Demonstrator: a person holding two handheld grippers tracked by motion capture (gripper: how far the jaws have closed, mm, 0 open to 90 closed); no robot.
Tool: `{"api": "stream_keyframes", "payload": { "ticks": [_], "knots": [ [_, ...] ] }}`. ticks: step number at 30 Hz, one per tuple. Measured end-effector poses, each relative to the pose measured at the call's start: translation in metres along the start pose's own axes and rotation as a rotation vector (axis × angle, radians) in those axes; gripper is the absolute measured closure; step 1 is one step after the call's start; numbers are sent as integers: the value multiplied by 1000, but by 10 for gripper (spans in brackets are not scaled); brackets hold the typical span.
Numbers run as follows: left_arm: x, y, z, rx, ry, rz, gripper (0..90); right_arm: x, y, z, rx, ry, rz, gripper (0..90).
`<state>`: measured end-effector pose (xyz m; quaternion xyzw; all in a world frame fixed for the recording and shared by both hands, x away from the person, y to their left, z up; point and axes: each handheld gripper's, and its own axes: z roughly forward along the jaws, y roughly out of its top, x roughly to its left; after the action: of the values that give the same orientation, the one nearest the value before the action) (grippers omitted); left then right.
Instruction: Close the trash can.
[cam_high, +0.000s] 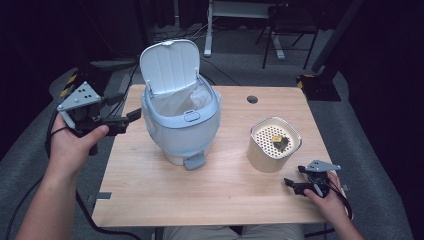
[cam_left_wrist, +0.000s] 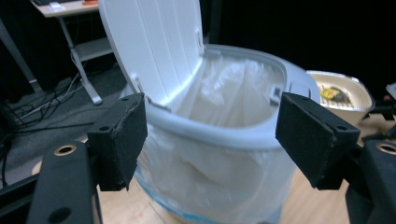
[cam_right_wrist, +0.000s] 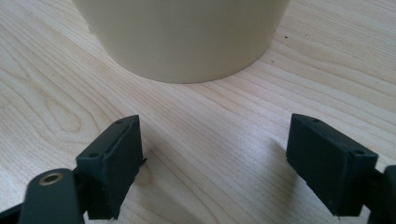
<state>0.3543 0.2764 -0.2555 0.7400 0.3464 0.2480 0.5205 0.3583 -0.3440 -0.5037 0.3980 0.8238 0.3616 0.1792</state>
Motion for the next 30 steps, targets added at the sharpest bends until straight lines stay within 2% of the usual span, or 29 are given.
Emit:
{"api": "stream_keyframes", "payload": {
  "ticks": [3, 11, 15, 24, 30],
  "knots": [
    [4, 13, 6, -40, 7, -5, 256, 0, 0, 0, 0, 0, 0, 187],
    [9, 27, 19, -43, 22, 2, 255, 0, 0, 0, -1, 0, 0, 187],
    [16, 33, 30, -70, 22, -6, 217, 0, 0, 0, 0, 0, 0, 187],
    [33, 39, 47, -70, 64, -27, 259, 0, 0, 0, -1, 0, 0, 187],
    [47, 39, 62, -54, 109, -66, 275, 0, 0, 0, -1, 0, 0, 187]
  ]
}}
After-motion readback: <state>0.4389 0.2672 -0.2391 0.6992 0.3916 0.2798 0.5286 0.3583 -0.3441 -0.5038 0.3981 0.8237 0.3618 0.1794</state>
